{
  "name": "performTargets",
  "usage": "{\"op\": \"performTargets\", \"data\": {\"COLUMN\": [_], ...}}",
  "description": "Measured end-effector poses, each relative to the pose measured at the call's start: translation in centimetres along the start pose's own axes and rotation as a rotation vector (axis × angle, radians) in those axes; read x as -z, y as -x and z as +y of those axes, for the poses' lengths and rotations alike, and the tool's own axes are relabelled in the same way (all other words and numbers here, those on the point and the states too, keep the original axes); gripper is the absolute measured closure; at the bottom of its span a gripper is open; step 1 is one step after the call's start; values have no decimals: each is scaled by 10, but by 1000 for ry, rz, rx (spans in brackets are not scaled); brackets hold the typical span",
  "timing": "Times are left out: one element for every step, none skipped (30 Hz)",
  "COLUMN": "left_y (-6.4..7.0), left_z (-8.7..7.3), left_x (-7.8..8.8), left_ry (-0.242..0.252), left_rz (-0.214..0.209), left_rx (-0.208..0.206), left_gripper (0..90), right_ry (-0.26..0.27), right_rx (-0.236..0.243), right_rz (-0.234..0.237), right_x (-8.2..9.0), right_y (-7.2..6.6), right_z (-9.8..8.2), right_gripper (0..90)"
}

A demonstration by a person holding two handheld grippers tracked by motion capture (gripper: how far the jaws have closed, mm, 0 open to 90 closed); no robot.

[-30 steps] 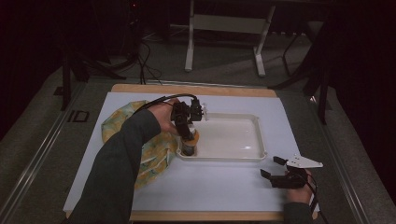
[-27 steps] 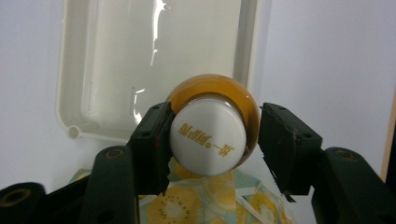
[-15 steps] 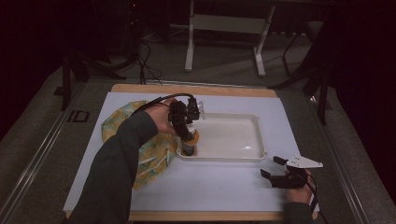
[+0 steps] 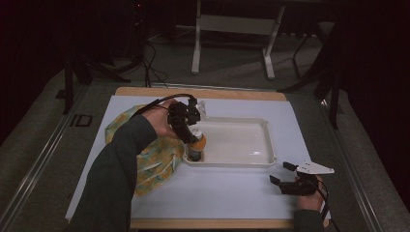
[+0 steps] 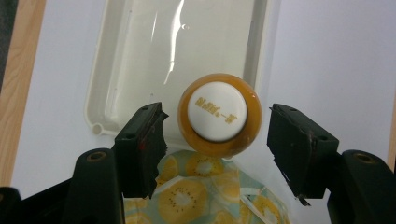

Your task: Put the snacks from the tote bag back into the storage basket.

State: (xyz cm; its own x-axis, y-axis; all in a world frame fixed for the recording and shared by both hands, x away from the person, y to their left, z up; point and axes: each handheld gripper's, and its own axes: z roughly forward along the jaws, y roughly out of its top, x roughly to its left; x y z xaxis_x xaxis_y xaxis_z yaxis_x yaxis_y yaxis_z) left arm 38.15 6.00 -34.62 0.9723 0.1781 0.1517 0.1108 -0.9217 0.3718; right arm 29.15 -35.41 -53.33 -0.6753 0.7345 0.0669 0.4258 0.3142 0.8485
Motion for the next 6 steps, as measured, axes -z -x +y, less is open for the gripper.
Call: {"op": "performTargets", "data": {"left_y": [0,1,2,3,4,4], "left_z": [-1,-2,-4,-5,-7,-9], "left_x": [2,3,5,6,8,10], "left_ry": [3,14,20,25,35,47], "left_rz": [1,-3,-2,0,3,8], "left_rx": [-2,1,1,2,1,2], "left_gripper": [365,365,365,365,366,366], "right_ry": [1,1,0,0,-1,-1], "right_rx": [0,0,0,0,-3,-3], "right_rz": [0,0,1,1,3,3], "right_x": [0,0,0,0,0,0], "right_y": [0,0,0,0,0,0], "right_z": [0,0,0,0,0,0], "right_gripper": [150,150,150,150,150,150]}}
